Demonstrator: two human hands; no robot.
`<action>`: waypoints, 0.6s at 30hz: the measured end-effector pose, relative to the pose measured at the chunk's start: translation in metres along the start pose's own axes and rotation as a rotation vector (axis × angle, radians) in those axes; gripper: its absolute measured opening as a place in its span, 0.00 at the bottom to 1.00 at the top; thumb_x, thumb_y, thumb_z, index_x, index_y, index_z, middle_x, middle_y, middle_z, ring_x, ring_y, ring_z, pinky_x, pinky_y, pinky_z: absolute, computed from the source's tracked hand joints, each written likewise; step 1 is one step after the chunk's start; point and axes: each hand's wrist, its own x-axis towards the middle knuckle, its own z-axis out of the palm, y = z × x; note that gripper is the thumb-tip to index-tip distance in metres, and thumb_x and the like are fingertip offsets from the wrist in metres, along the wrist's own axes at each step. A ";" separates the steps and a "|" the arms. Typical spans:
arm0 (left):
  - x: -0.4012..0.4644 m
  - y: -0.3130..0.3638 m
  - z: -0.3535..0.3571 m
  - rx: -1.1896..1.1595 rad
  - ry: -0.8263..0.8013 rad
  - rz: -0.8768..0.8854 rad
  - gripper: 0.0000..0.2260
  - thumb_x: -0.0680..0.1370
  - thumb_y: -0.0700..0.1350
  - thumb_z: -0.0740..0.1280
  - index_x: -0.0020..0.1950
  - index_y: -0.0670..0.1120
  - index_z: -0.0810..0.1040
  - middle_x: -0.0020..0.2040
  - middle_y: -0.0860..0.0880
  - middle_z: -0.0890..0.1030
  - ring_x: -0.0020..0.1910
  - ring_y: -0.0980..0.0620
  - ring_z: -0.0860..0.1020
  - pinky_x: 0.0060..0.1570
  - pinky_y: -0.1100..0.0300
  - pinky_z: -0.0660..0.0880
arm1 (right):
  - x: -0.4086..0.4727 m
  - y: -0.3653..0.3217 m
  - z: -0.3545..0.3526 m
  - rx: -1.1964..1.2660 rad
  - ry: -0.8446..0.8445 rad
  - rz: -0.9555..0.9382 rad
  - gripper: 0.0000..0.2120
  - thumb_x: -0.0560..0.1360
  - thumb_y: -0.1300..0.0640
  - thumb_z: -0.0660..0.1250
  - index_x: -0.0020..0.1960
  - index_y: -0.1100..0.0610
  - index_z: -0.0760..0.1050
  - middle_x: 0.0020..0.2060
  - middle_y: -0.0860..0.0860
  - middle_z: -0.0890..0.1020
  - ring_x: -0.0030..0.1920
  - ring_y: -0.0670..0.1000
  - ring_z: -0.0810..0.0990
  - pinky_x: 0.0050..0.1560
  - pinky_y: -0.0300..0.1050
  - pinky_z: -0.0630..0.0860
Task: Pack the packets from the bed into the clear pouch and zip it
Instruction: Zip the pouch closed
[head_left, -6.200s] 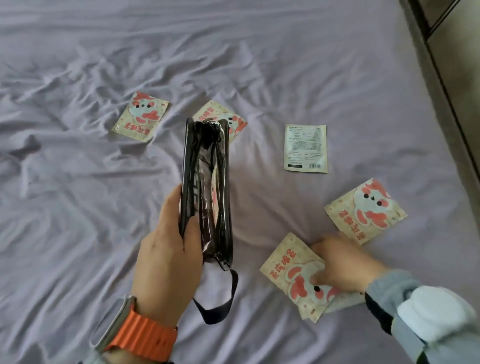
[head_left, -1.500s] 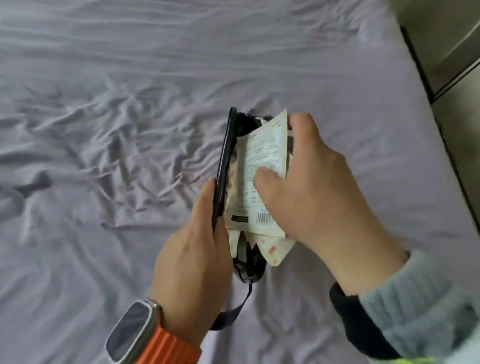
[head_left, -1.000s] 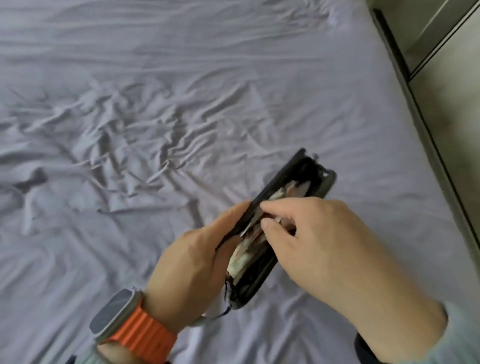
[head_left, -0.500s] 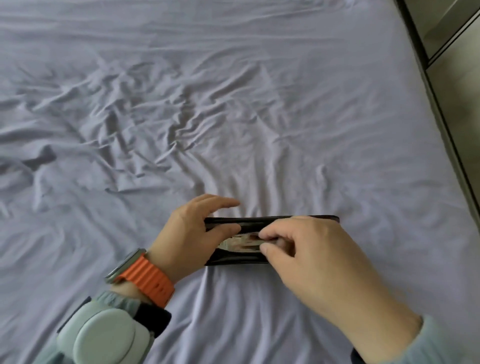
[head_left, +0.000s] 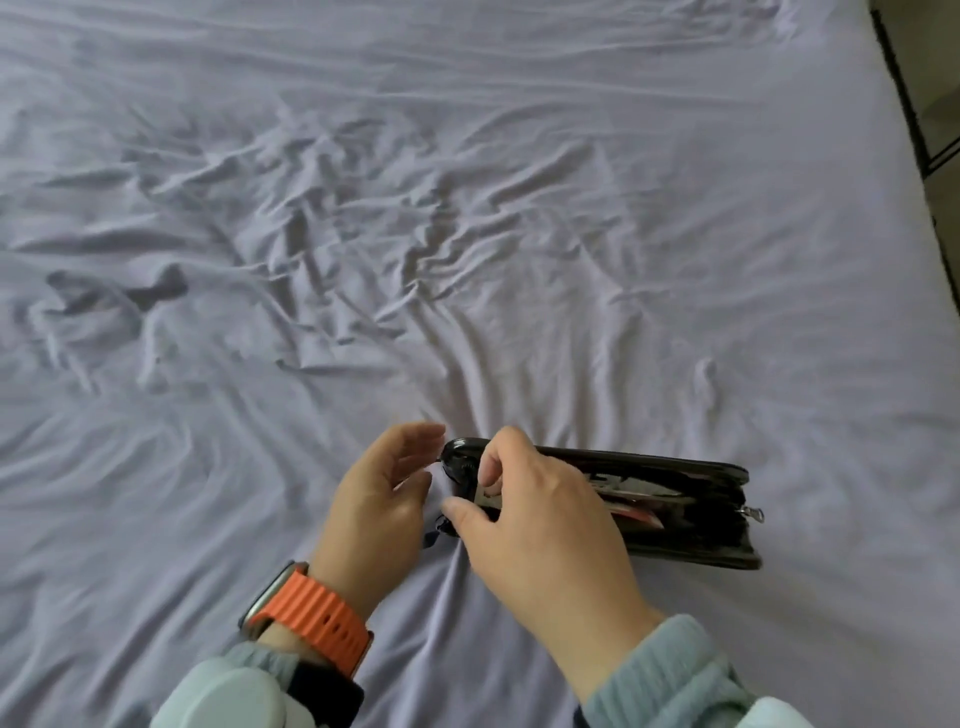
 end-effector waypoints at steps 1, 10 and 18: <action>-0.002 -0.002 0.000 0.066 0.016 0.003 0.19 0.77 0.31 0.63 0.50 0.57 0.77 0.53 0.56 0.82 0.55 0.60 0.80 0.53 0.67 0.75 | 0.001 0.000 0.002 0.002 -0.004 0.023 0.14 0.73 0.43 0.68 0.46 0.49 0.66 0.41 0.45 0.78 0.46 0.49 0.75 0.42 0.44 0.69; -0.010 0.000 0.004 0.118 0.043 0.205 0.21 0.75 0.38 0.68 0.57 0.64 0.71 0.58 0.60 0.76 0.61 0.63 0.74 0.58 0.70 0.69 | 0.001 0.013 0.004 0.065 0.129 -0.082 0.08 0.72 0.48 0.71 0.42 0.49 0.73 0.37 0.44 0.80 0.44 0.47 0.79 0.46 0.47 0.77; -0.004 0.017 0.011 0.245 -0.049 0.320 0.17 0.76 0.44 0.65 0.63 0.58 0.76 0.59 0.61 0.78 0.63 0.56 0.75 0.66 0.57 0.70 | -0.006 0.046 -0.049 0.060 0.437 -0.052 0.03 0.74 0.54 0.69 0.42 0.51 0.76 0.40 0.43 0.78 0.45 0.47 0.78 0.45 0.35 0.71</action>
